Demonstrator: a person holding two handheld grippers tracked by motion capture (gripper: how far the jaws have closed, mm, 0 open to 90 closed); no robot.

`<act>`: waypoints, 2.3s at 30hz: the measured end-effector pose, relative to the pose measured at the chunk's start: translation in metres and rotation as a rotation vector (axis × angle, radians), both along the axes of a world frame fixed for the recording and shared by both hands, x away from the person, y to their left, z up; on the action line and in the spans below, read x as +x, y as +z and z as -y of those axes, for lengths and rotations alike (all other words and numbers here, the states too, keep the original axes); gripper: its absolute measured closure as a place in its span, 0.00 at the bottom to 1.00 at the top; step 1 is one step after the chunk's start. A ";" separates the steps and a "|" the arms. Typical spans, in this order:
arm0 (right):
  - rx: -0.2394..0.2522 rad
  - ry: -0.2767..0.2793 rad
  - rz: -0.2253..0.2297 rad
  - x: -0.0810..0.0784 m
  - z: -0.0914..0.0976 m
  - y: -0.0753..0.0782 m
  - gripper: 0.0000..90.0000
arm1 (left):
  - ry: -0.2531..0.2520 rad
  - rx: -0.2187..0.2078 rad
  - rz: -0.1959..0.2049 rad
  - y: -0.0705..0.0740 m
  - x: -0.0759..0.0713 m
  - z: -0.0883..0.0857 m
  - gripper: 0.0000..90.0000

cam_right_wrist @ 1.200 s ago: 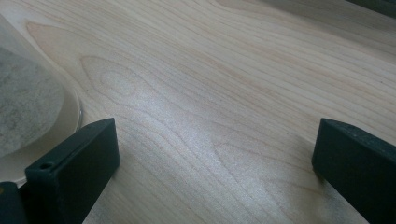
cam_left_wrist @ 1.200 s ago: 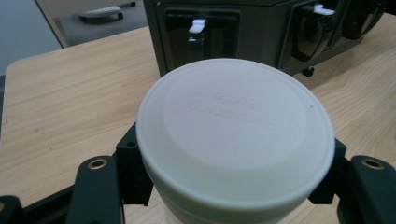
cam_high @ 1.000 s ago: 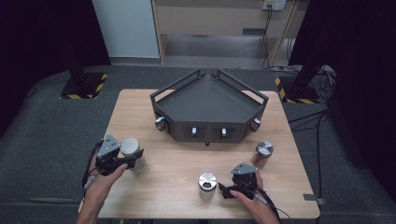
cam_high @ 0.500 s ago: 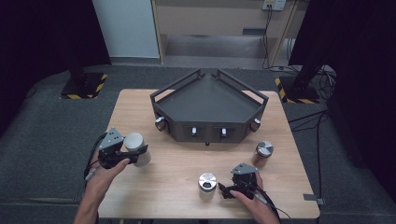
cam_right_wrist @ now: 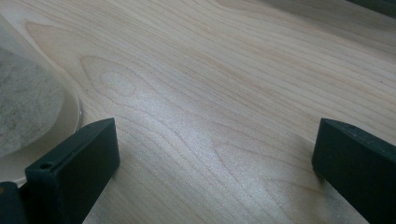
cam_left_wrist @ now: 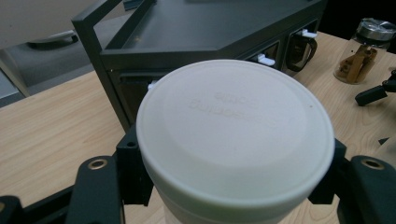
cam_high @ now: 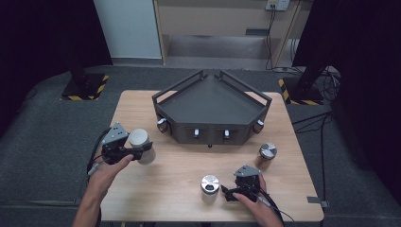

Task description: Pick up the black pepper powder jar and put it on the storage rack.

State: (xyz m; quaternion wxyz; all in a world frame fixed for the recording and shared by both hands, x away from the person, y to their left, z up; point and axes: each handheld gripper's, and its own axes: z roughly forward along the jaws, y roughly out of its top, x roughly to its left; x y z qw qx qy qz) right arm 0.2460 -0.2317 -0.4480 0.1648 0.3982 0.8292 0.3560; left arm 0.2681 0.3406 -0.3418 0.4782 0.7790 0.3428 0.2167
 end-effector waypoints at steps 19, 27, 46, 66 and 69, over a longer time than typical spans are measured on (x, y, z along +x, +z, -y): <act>0.000 0.000 0.000 0.000 0.000 0.000 0.01 | -0.039 0.012 0.000 0.027 0.020 0.013 0.36; 0.000 0.000 0.000 0.000 0.000 0.000 0.01 | -0.054 0.007 -0.004 0.038 0.028 0.018 0.36; 0.000 0.000 0.000 0.000 0.000 0.000 0.01 | -0.100 0.005 0.022 0.072 0.051 0.033 0.36; 0.001 -0.001 0.000 0.000 0.000 0.000 0.01 | -0.116 0.016 0.043 0.096 0.076 0.043 0.36; 0.003 -0.003 -0.002 0.000 0.000 0.000 0.01 | -0.121 0.021 0.050 0.102 0.081 0.049 0.36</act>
